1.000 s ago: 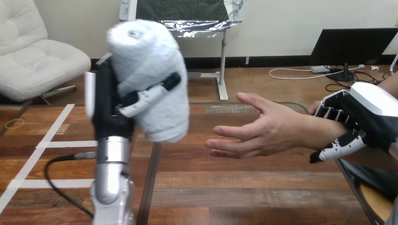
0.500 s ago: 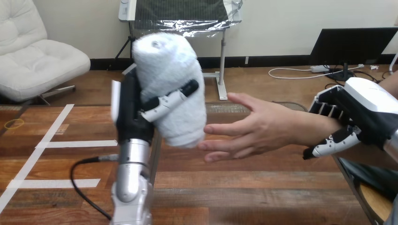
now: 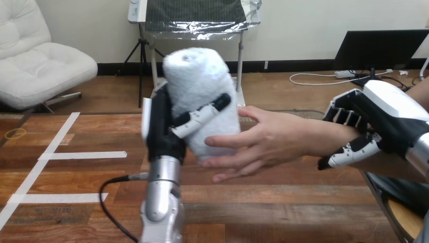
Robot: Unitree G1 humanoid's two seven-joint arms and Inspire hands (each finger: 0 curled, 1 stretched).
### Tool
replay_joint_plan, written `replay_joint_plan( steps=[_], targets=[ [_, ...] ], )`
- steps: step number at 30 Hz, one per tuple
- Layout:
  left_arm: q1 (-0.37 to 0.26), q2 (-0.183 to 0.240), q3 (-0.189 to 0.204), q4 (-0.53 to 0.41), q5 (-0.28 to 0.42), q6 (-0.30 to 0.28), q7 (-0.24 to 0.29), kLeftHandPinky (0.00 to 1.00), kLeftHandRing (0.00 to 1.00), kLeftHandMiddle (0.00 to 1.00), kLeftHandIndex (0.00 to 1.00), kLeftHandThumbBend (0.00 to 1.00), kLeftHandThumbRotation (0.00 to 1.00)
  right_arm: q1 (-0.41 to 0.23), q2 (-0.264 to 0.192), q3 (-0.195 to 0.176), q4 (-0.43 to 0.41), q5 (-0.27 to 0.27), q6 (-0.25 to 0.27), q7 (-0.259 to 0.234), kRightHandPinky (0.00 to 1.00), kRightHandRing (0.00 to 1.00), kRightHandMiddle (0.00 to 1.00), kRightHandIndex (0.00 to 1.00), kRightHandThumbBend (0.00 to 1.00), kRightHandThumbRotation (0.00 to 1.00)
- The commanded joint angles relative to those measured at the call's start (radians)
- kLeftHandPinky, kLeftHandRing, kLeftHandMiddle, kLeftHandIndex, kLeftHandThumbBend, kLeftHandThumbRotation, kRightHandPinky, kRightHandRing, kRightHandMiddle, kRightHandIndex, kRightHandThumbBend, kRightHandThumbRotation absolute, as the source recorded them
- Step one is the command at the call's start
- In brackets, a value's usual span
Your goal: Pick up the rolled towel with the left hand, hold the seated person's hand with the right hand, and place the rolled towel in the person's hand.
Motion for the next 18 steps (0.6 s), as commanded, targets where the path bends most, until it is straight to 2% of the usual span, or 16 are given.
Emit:
replay_joint_plan(
  steps=[1,7,18],
  targets=[
    [-0.113,-0.037,-0.027,0.004,0.009,-0.053,-0.010,0.29,0.33,0.39,0.42,0.57,0.00,-0.042,0.039,0.018,0.008,0.003,0.030,0.009,0.35,0.39,0.44,0.46,0.94,0.13],
    [-0.117,-0.066,-0.042,0.028,0.011,-0.071,-0.001,0.29,0.33,0.39,0.42,0.58,0.00,-0.050,0.049,0.019,0.004,-0.002,0.035,0.013,0.34,0.38,0.43,0.46,0.94,0.14],
    [-0.114,-0.134,-0.062,0.038,-0.015,-0.056,-0.001,0.30,0.34,0.40,0.42,0.61,0.00,-0.060,0.055,0.023,0.009,-0.008,0.030,0.019,0.33,0.37,0.43,0.45,0.94,0.15]
  ],
)
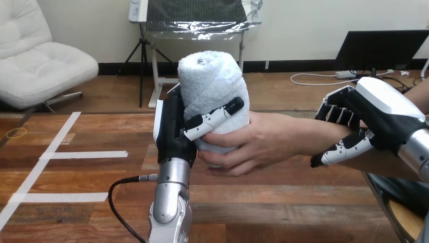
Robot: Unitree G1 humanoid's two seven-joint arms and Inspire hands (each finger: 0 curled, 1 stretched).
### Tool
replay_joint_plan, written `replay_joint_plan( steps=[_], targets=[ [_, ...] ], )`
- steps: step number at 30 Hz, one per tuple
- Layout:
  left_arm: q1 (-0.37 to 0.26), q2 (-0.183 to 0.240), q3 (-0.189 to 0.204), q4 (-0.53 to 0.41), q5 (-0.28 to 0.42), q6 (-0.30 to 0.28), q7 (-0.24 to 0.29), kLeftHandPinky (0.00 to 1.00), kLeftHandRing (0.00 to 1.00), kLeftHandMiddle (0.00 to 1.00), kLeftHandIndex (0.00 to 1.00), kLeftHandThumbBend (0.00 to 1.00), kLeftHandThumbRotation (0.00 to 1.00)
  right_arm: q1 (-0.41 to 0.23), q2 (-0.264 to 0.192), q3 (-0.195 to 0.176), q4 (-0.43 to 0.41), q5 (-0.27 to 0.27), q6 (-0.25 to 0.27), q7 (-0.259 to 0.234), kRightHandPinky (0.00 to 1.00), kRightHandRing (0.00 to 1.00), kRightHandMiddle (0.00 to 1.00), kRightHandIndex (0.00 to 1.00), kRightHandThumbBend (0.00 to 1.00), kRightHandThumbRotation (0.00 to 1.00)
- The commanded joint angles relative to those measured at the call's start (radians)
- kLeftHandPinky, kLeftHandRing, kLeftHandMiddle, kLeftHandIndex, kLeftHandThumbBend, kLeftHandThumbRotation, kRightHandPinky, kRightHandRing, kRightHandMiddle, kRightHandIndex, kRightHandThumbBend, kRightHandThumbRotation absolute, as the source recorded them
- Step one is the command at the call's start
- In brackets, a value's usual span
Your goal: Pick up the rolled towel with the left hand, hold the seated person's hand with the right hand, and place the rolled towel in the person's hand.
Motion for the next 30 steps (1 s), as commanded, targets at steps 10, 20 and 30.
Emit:
replay_joint_plan(
  steps=[10,20,30],
  targets=[
    [-0.101,-0.165,-0.046,0.005,-0.027,-0.030,-0.019,0.29,0.33,0.40,0.42,0.63,0.00,-0.042,0.033,0.018,0.021,-0.005,0.018,0.010,0.34,0.38,0.43,0.45,0.94,0.16],
    [-0.088,-0.201,-0.072,-0.011,-0.045,-0.015,-0.036,0.28,0.32,0.40,0.42,0.63,0.00,-0.041,0.037,0.018,0.025,-0.005,0.018,0.007,0.33,0.37,0.42,0.45,0.95,0.16],
    [-0.076,-0.198,-0.097,-0.024,-0.033,-0.020,-0.042,0.27,0.32,0.39,0.42,0.63,0.00,-0.033,0.036,0.013,0.022,-0.007,0.024,0.006,0.32,0.36,0.42,0.45,0.95,0.15]
  ],
)
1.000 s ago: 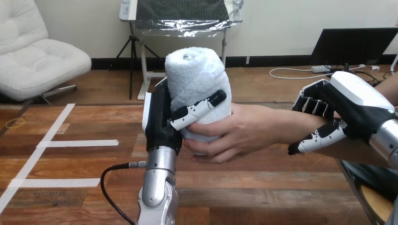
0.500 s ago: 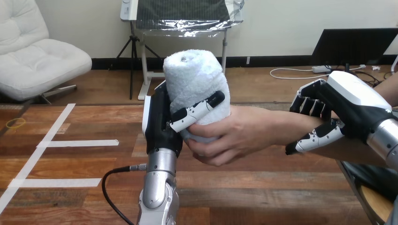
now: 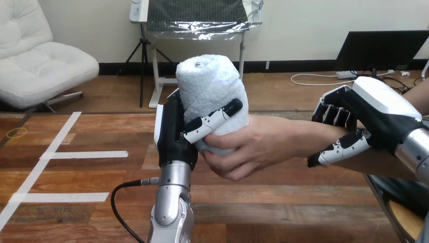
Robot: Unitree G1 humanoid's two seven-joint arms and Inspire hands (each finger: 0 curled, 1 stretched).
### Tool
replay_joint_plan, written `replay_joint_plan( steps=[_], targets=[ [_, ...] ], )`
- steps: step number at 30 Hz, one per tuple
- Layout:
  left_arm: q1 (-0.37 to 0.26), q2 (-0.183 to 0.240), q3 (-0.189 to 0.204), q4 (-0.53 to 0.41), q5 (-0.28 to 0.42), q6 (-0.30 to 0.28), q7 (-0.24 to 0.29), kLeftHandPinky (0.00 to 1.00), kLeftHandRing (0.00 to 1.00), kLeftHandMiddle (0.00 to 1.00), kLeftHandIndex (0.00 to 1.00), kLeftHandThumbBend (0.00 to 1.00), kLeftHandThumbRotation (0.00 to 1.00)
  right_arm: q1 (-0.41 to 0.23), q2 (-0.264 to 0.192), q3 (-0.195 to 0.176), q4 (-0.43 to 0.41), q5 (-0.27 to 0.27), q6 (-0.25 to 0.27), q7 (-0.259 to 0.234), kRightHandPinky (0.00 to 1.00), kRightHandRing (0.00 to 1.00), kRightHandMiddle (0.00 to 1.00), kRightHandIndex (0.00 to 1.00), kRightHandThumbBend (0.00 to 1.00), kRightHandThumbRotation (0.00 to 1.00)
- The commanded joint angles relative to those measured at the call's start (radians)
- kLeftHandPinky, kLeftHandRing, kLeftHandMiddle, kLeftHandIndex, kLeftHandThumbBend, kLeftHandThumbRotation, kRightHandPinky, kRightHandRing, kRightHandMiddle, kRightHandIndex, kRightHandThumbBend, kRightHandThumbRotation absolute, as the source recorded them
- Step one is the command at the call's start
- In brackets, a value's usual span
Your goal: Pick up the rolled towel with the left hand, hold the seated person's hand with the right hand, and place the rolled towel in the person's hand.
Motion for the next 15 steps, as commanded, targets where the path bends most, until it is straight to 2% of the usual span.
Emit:
replay_joint_plan(
  steps=[1,7,11,14,15],
  targets=[
    [-0.075,-0.194,-0.078,-0.048,0.013,-0.022,-0.041,0.27,0.32,0.39,0.42,0.63,0.00,-0.029,0.024,0.012,0.028,-0.002,0.024,0.001,0.32,0.36,0.42,0.45,0.95,0.15],
    [-0.071,-0.182,-0.084,-0.050,0.016,-0.024,-0.044,0.27,0.32,0.39,0.42,0.63,0.00,-0.024,0.022,0.008,0.031,0.004,0.017,0.003,0.32,0.37,0.42,0.45,0.95,0.15],
    [-0.063,-0.169,-0.089,-0.062,0.006,0.007,-0.064,0.28,0.34,0.41,0.44,0.63,0.00,-0.019,0.019,0.004,0.030,0.013,0.012,0.008,0.32,0.37,0.42,0.45,0.95,0.15],
    [-0.059,-0.155,-0.096,-0.068,0.006,0.028,-0.081,0.31,0.38,0.46,0.48,0.65,0.00,-0.015,0.014,0.002,0.030,0.021,0.007,0.018,0.33,0.37,0.42,0.45,0.95,0.15],
    [-0.057,-0.148,-0.099,-0.071,0.008,0.035,-0.087,0.33,0.42,0.50,0.53,0.68,0.06,-0.014,0.012,0.002,0.031,0.026,0.003,0.023,0.33,0.37,0.43,0.45,0.95,0.16]
  ],
)
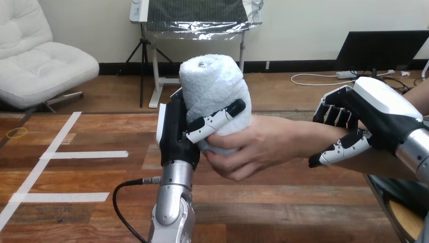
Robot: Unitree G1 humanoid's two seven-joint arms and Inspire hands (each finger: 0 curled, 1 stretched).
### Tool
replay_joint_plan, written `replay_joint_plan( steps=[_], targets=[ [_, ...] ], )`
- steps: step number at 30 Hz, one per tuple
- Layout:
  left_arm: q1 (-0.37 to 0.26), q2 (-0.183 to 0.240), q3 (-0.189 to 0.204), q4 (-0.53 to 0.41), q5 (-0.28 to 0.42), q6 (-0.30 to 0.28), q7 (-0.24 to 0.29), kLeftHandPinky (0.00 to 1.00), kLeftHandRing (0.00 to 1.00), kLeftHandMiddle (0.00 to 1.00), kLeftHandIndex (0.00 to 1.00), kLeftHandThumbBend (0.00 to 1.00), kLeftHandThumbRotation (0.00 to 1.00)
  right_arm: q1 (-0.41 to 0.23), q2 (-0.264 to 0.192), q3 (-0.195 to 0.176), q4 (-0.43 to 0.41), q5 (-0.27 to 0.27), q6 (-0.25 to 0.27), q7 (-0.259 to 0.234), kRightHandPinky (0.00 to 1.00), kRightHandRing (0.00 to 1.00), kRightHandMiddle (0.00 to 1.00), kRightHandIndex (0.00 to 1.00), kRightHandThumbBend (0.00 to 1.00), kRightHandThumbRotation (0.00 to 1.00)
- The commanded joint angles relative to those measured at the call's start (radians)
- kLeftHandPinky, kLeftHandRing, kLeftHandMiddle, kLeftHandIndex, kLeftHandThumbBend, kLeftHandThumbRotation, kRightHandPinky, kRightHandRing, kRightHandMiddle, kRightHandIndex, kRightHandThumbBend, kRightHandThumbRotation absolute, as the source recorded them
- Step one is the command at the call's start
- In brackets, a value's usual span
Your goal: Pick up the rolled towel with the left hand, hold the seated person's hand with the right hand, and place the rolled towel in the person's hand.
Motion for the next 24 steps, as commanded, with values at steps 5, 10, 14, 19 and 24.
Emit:
replay_joint_plan(
  steps=[5,10,14,19,24],
  targets=[
    [-0.047,-0.117,-0.092,-0.082,0.035,0.043,-0.079,0.47,0.56,0.65,0.69,0.75,0.35,-0.010,-0.006,0.006,0.033,0.026,-0.015,0.046,0.35,0.40,0.45,0.47,0.96,0.23],
    [-0.038,-0.093,-0.097,-0.108,0.049,0.059,-0.073,0.66,0.70,0.76,0.81,0.79,0.60,-0.007,-0.026,0.011,0.024,0.015,-0.020,0.073,0.39,0.47,0.53,0.55,0.98,0.38],
    [-0.024,-0.075,-0.098,-0.148,0.051,0.079,-0.070,0.75,0.76,0.80,0.84,0.81,0.72,-0.004,-0.040,0.013,0.018,0.018,-0.023,0.098,0.43,0.53,0.59,0.61,0.99,0.48],
    [-0.007,-0.060,-0.097,-0.189,0.045,0.086,-0.074,0.84,0.83,0.84,0.85,0.80,0.84,0.001,-0.047,0.008,0.017,0.024,-0.033,0.114,0.48,0.62,0.67,0.69,1.00,0.58],
    [0.013,-0.041,-0.092,-0.229,0.044,0.089,-0.070,0.90,0.86,0.85,0.84,0.80,0.89,0.005,-0.051,0.001,0.019,0.038,-0.044,0.130,0.52,0.68,0.72,0.75,1.00,0.65]
  ],
)
